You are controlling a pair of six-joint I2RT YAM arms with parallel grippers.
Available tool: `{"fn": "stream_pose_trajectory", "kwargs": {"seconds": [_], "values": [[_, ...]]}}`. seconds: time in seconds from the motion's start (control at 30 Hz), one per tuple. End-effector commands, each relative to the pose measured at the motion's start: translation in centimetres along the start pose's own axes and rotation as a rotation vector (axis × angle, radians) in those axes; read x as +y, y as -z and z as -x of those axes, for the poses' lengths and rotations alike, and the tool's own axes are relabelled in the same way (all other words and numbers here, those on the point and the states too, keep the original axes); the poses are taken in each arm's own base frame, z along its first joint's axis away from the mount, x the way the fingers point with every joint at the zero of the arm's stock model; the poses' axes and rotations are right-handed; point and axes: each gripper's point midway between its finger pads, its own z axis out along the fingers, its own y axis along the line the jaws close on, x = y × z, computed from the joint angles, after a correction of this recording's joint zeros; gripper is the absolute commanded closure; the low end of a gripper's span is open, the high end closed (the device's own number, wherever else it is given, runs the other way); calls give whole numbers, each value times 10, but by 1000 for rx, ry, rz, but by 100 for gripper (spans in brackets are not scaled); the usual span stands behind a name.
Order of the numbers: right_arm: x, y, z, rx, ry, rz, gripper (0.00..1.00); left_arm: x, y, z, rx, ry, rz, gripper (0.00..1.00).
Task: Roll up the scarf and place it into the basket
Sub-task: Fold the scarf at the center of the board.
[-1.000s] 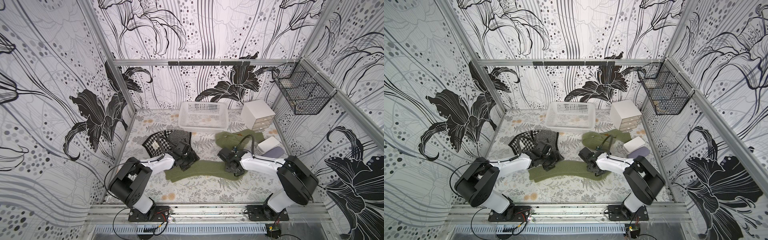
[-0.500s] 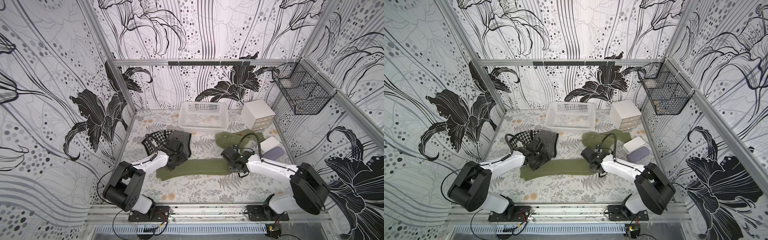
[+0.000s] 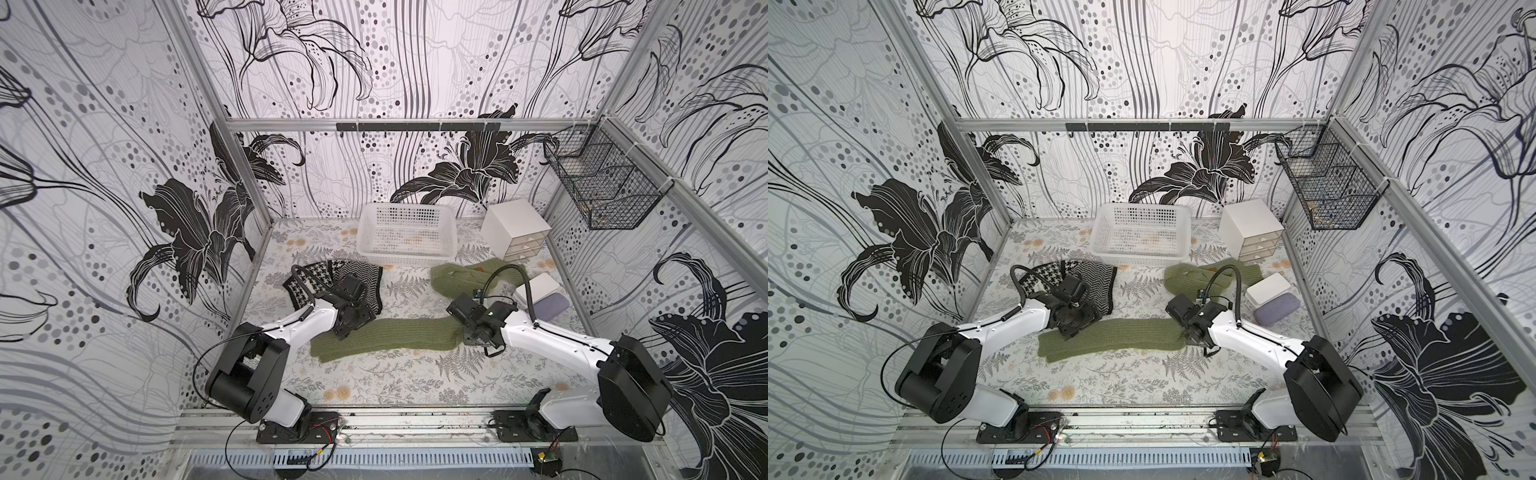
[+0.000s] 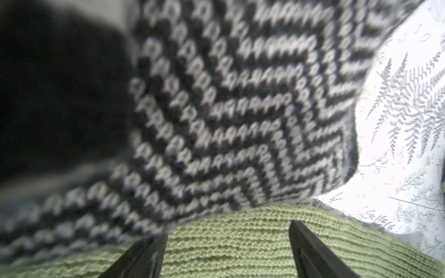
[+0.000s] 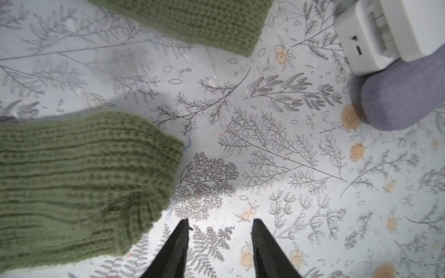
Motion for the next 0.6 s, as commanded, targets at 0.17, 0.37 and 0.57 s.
{"fn": "stream_pose_trajectory", "kwargs": {"seconds": [0.17, 0.37, 0.57], "values": [[47, 1, 7, -28, 85, 121, 62, -13, 5, 6, -5, -32, -29, 17], [58, -5, 2, -2, 148, 82, 62, -17, -1, 3, 13, -29, -45, 16], [53, -18, 5, 3, 227, -45, 65, -17, -1, 3, 14, -34, -43, 16]]}}
